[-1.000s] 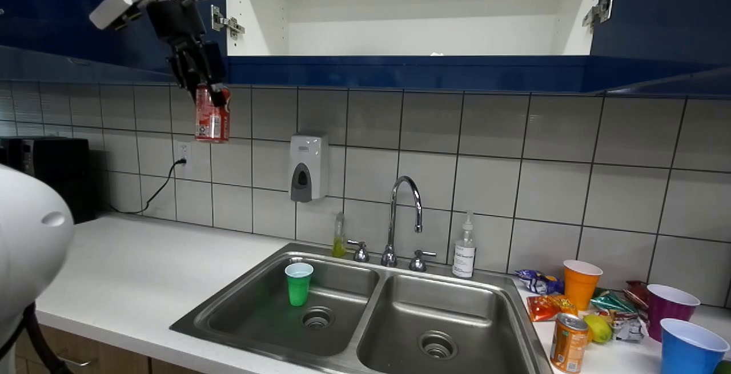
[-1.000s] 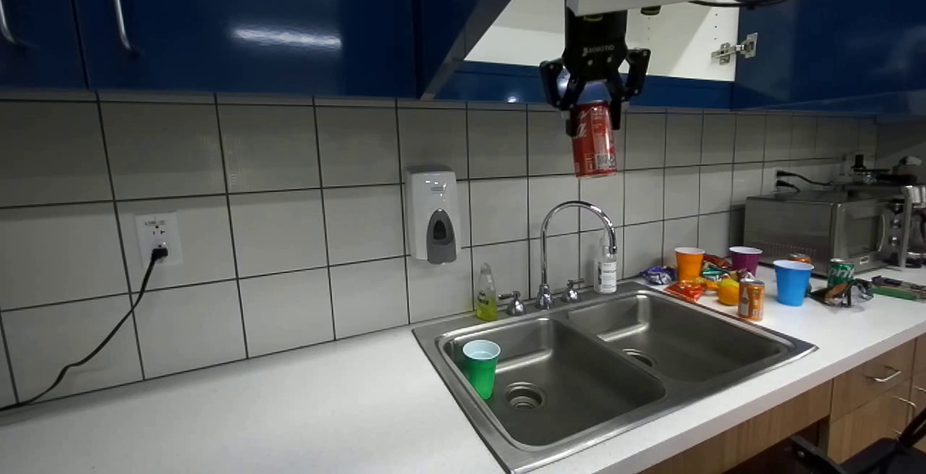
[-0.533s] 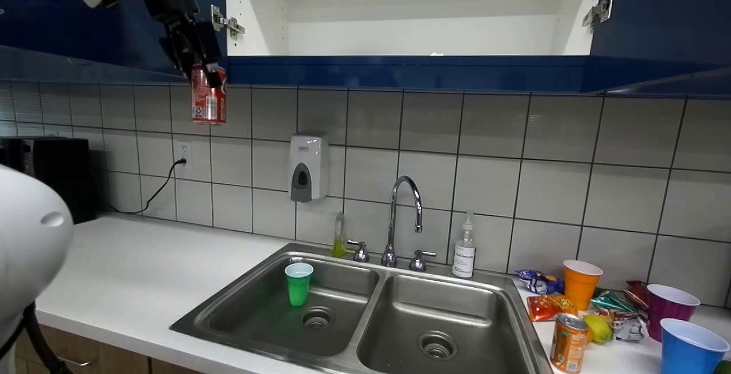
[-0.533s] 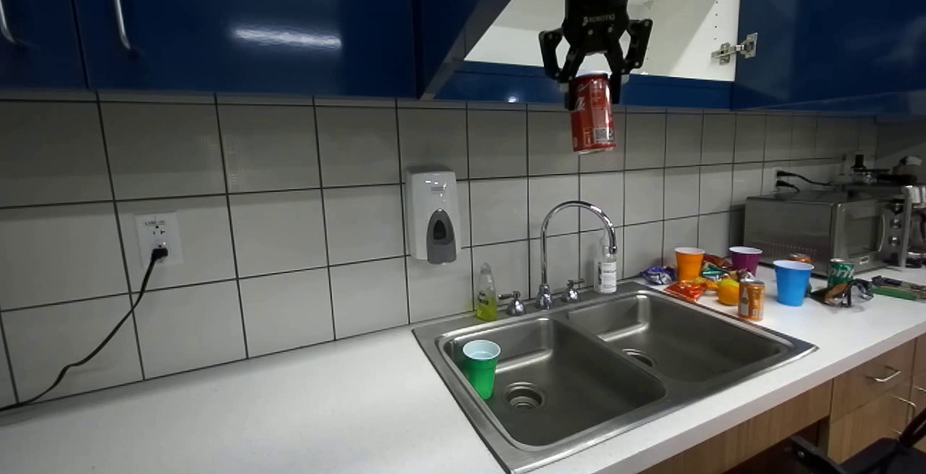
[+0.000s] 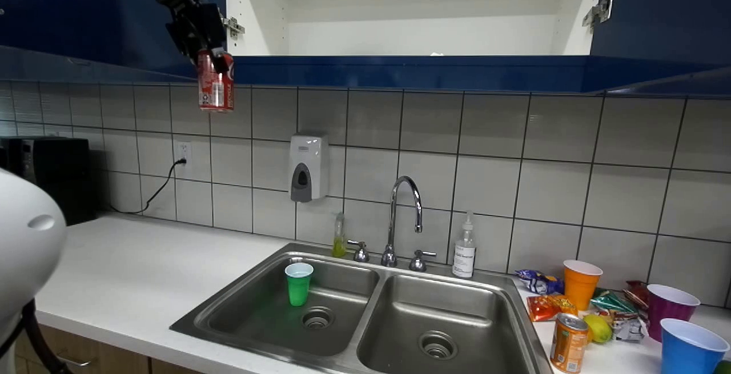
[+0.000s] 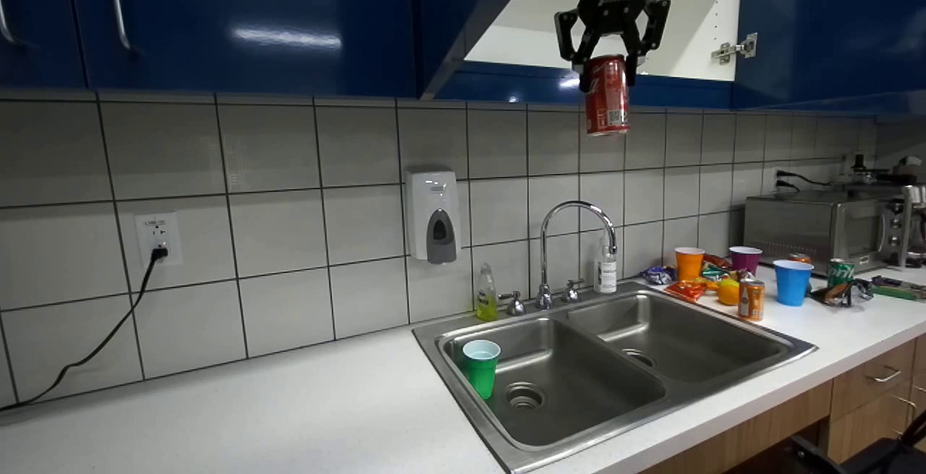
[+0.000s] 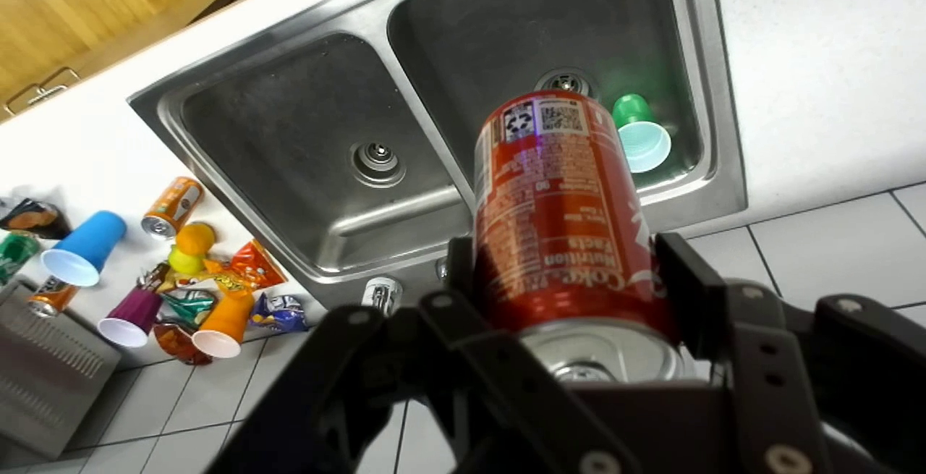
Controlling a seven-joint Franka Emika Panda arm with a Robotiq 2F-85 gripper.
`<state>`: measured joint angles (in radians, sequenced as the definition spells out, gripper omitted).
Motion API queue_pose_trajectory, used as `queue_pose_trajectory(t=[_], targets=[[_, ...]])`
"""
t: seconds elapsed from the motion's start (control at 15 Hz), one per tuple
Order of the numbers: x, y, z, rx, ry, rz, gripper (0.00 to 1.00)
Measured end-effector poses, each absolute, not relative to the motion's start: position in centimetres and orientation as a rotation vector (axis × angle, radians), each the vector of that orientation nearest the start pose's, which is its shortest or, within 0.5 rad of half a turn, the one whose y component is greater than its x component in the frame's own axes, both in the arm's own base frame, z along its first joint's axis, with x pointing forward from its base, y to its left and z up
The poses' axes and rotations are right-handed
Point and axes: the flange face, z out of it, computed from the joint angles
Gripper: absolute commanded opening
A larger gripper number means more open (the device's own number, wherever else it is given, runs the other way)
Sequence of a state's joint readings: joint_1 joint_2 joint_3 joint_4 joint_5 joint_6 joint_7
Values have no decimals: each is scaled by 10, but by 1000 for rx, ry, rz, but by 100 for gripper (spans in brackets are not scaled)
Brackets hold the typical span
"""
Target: Put the Cola can in the open cabinet
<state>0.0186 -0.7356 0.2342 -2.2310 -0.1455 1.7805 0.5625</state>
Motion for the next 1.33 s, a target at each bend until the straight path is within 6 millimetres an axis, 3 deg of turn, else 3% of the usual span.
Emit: queue_pose_trajectory(t=[0.53, 1.33], targets=[[328, 75, 665, -3189, 673, -623, 38], [344, 71, 709, -3145, 699, -717, 38]])
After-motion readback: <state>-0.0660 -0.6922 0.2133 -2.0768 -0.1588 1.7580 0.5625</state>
